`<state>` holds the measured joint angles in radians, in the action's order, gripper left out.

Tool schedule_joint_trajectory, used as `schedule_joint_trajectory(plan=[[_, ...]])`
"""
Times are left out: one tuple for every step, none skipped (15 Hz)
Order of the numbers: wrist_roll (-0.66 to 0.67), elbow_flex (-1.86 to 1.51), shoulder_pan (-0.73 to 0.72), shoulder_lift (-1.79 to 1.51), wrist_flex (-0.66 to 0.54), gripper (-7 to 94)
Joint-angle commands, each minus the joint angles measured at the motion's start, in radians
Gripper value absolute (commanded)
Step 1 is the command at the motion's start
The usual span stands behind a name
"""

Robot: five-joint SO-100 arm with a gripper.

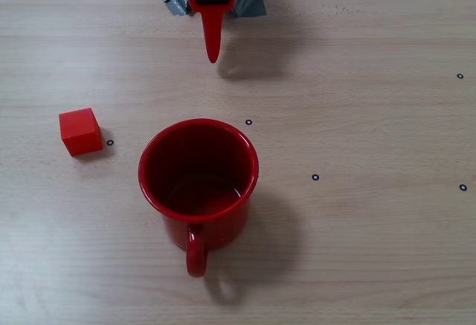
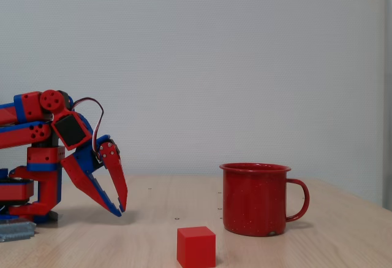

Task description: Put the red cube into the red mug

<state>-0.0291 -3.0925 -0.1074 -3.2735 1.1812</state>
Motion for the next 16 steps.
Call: schedule_joint_trajectory(plan=[[-0.026,-0.011,-0.012,-0.06,-0.044,0],[-0.026,-0.011,-0.012,-0.06,-0.044,0],[-0.026,-0.011,-0.012,-0.06,-0.044,0],[-0.026,-0.011,-0.012,-0.06,-0.044,0],[-0.026,-0.011,-0.012,-0.06,-0.044,0],[-0.028,-0.011,-0.012,-0.06,-0.044,0],[-0.028,-0.011,-0.012,-0.06,-0.044,0],[-0.028,-0.011,-0.012,-0.06,-0.044,0],[-0.028,-0.011,-0.012,-0.06,-0.044,0],[-0.029,-0.011,-0.012,-0.06,-0.044,0],[-0.029,-0.011,-0.012,-0.06,-0.044,0],[-0.025,-0.009,-0.012,-0.06,-0.044,0],[-0.011,-0.009,-0.008,-0.06,-0.049,0],[0.006,-0.011,0.002,-0.057,-0.057,0],[0.017,0.006,0.012,-0.032,-0.057,0],[0.021,0.031,0.021,0.0,-0.055,0]])
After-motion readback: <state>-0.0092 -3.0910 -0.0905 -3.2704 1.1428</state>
